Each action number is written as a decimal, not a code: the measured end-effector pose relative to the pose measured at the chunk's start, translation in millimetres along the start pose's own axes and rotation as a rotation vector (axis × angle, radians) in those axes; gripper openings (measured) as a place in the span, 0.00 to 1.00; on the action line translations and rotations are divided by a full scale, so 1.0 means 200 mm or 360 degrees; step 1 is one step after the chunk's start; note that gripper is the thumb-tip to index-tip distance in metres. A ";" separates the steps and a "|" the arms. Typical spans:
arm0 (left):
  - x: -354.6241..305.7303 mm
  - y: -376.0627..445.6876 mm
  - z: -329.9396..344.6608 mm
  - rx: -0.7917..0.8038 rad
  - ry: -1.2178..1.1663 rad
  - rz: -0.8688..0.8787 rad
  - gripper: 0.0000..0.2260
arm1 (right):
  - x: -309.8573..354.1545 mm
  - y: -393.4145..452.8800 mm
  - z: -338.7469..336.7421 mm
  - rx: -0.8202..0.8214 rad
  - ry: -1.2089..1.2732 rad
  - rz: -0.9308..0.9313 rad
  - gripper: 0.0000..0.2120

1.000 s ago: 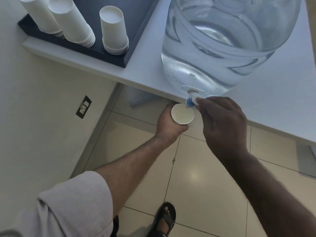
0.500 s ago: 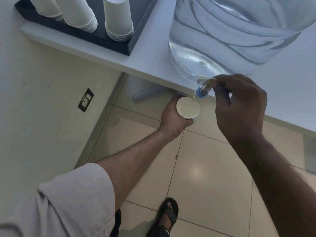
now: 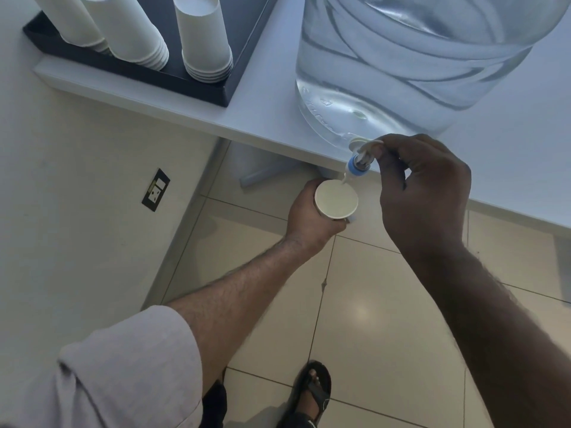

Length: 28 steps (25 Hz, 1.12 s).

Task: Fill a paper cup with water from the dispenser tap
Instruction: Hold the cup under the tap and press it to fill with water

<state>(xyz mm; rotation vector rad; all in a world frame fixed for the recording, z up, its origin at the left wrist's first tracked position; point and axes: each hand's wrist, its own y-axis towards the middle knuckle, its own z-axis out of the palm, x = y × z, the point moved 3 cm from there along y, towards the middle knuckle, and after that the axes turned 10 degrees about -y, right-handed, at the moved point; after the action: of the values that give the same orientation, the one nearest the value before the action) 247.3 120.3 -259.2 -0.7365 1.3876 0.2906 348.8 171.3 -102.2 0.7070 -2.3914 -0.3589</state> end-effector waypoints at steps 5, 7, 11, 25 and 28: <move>-0.01 0.00 0.02 -0.0034 -0.0031 -0.0016 0.31 | 0.00 -0.01 0.01 -0.0015 0.0006 0.0019 0.08; 0.00 0.00 0.02 -0.0047 -0.0036 -0.0021 0.31 | 0.00 -0.01 0.01 -0.0029 0.0014 0.0032 0.08; 0.01 -0.01 0.03 -0.0061 -0.0012 -0.0030 0.31 | 0.00 -0.02 0.02 -0.0028 0.0041 0.0066 0.09; 0.01 0.02 0.05 -0.0081 0.0049 -0.0062 0.29 | -0.02 0.00 0.02 -0.0006 0.0038 -0.0013 0.09; 0.01 0.02 0.04 -0.0074 0.0035 -0.0065 0.29 | -0.03 0.00 0.02 -0.0011 0.0050 -0.0014 0.09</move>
<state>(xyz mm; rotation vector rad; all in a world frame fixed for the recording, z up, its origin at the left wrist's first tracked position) 251.3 128.4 -263.2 -0.8078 1.3886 0.2842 349.8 174.4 -107.5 0.7148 -2.3572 -0.3569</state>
